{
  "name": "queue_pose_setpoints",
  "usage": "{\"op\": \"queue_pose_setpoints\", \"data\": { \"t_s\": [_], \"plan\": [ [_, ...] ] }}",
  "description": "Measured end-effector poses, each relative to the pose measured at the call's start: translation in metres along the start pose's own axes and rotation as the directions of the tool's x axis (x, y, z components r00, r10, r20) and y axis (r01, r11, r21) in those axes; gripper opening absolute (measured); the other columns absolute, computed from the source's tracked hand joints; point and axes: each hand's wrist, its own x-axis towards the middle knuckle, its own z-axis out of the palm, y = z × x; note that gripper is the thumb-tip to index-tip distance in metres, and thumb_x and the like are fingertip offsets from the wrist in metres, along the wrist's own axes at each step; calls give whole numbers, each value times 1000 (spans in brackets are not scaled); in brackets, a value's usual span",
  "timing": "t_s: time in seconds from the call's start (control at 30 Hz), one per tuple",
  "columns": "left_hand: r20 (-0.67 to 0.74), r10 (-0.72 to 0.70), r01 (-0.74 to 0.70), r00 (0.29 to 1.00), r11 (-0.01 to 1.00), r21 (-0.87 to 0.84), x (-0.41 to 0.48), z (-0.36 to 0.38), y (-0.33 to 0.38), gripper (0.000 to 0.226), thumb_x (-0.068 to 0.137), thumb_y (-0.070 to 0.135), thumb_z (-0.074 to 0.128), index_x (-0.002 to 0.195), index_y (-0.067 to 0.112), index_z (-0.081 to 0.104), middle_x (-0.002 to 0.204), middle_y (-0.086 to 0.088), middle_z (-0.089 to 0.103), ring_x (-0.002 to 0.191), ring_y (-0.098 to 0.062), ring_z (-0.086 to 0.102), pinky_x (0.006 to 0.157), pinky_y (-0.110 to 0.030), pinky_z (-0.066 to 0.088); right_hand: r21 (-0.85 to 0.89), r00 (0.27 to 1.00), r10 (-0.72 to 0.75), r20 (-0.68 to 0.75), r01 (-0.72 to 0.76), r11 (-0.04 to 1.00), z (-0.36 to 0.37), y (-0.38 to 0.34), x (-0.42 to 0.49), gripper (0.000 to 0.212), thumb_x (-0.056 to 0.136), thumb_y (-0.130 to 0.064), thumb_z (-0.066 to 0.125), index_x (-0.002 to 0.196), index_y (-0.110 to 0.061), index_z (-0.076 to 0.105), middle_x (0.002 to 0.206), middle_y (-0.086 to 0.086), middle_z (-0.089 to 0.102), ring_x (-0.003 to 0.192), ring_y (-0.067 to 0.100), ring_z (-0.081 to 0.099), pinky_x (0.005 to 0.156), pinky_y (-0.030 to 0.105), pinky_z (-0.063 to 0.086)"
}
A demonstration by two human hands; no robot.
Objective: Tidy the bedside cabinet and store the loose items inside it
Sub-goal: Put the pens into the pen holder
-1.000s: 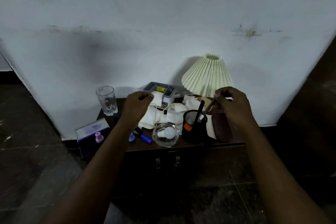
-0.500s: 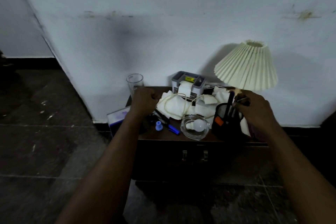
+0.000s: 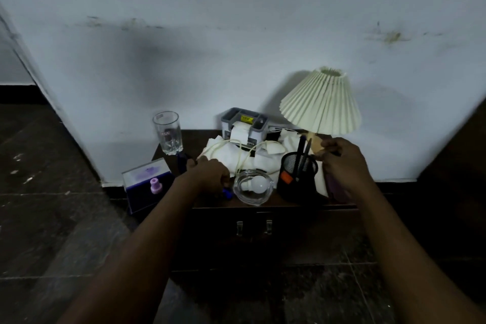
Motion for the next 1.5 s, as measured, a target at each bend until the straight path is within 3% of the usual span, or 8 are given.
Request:
{"op": "queue_pose_setpoints", "data": {
  "t_s": [0.3,0.47,0.7,0.8,0.9,1.03,1.2,1.5],
  "plan": [
    [-189,-13,1,982,998,-66,0,-4,-18,25,82,28,70,86,51,63,113,6,50,123,-28,41,109,-50,30,121,997,-27,77,18,992,22,-9,-1,13,90,-23,73,102,-24,74,99,-1,75,91,19,70,79,37,53],
    [-368,2,-139,930,928,-347,-12,-24,-29,18,82,31,81,91,39,68,100,10,61,98,-17,59,82,-27,42,292,1000,21,3,-21,956,28,-19,-7,7,92,-14,73,85,-17,72,95,12,75,78,17,65,75,35,52],
    [-574,-259,-512,777,271,-815,-32,-66,1,14,87,17,80,92,23,69,95,-11,76,86,-33,73,75,-46,56,668,959,72,-273,135,732,-3,-50,-14,14,108,-30,48,107,-21,59,80,10,73,72,33,73,61,47,61],
    [-498,-256,-541,828,-136,-830,-33,-72,34,11,95,5,70,100,13,64,91,-9,76,83,-27,73,72,-39,58,400,954,-27,-299,151,904,-16,-50,-13,25,108,-34,41,112,-28,65,69,-2,59,52,12,56,51,30,46],
    [-386,-309,-475,869,-308,-824,-28,-60,61,15,96,0,66,106,9,59,93,-12,71,73,-21,70,69,-32,62,210,996,-5,91,-14,978,-23,-49,-10,29,100,-18,51,119,-30,69,106,8,73,89,22,72,71,34,62],
    [-229,-350,-385,908,-483,-787,-15,-43,71,33,95,-4,66,126,-1,55,97,-16,71,80,-25,73,73,-34,64,-103,943,-122,309,161,982,-36,-55,-23,30,94,-6,61,119,-21,66,97,-1,73,63,8,66,50,17,48],
    [-143,-370,-358,918,-616,-702,-9,-35,68,46,93,-7,67,136,-9,50,96,-24,73,78,-31,77,68,-35,63,-339,922,-211,326,322,884,-39,-61,-24,8,86,-6,74,87,-14,70,87,-1,72,48,2,63,46,12,43],
    [-93,-326,-297,941,-660,-690,-3,-24,69,48,95,-9,63,140,-9,47,117,-33,67,82,-34,77,68,-37,64,-584,912,-221,345,393,710,8,-54,-22,17,87,-10,67,101,-14,76,107,9,67,102,26,61,81,36,54]
  ]
}}
